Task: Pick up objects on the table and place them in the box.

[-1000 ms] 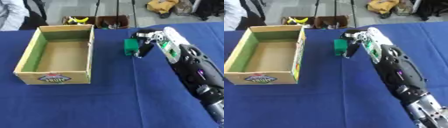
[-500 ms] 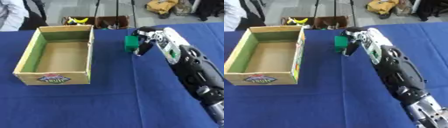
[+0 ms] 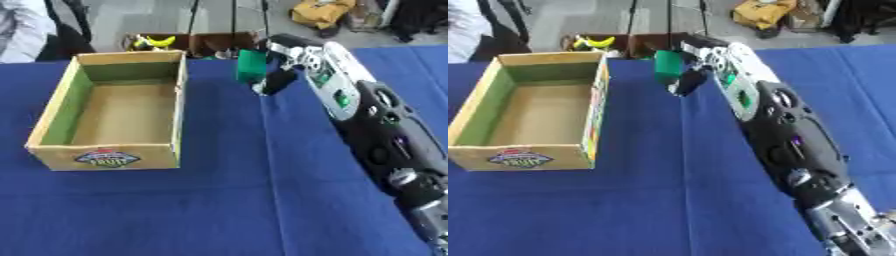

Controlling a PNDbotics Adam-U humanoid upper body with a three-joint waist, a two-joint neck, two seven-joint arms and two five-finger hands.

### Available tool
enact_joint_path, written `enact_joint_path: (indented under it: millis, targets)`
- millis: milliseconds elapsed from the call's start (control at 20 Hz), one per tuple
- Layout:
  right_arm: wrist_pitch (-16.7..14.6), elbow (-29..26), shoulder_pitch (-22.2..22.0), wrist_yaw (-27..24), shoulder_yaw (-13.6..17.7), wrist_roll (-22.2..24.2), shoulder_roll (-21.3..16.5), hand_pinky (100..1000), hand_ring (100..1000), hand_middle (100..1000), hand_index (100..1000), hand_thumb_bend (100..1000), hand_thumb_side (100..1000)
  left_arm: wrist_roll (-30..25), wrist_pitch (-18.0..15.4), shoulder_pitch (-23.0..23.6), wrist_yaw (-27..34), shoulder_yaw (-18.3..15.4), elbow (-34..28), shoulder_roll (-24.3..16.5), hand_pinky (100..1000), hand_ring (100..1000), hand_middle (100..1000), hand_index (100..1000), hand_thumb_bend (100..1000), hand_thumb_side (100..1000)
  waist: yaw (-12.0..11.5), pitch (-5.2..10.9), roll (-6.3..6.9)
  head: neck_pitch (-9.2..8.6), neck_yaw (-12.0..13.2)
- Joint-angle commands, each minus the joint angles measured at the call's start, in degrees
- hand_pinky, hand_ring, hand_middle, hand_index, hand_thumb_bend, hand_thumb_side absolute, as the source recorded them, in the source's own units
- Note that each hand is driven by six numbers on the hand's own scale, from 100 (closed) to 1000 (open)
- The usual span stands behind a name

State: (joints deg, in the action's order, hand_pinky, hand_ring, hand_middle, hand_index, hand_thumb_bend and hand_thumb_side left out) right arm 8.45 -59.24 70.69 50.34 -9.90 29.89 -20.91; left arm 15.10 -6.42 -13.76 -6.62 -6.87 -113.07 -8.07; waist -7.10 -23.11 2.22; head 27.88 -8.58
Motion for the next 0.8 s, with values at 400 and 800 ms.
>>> enact_joint_path:
  millis: [400, 800]
  targets:
    - [2.0, -4.0, 4.6, 1.4, 0.5, -2.0, 4.5, 735, 817, 551, 651, 100, 249, -0.3, 0.0, -0.6, 0.3, 0.4, -0.6, -0.9, 245, 664, 674, 832, 193, 911, -1.1, 2.08, -0.64, -0.48, -0.7]
    - [2.8, -4.9, 7.1, 3.2, 0.7, -3.2, 10.2, 739, 816, 550, 650, 100, 260, -0.6, 0.0, -1.0, 0.5, 0.7, -0.6, -0.9, 245, 664, 674, 831, 193, 909, -2.7, 2.09, -1.37, -0.73, -1.9]
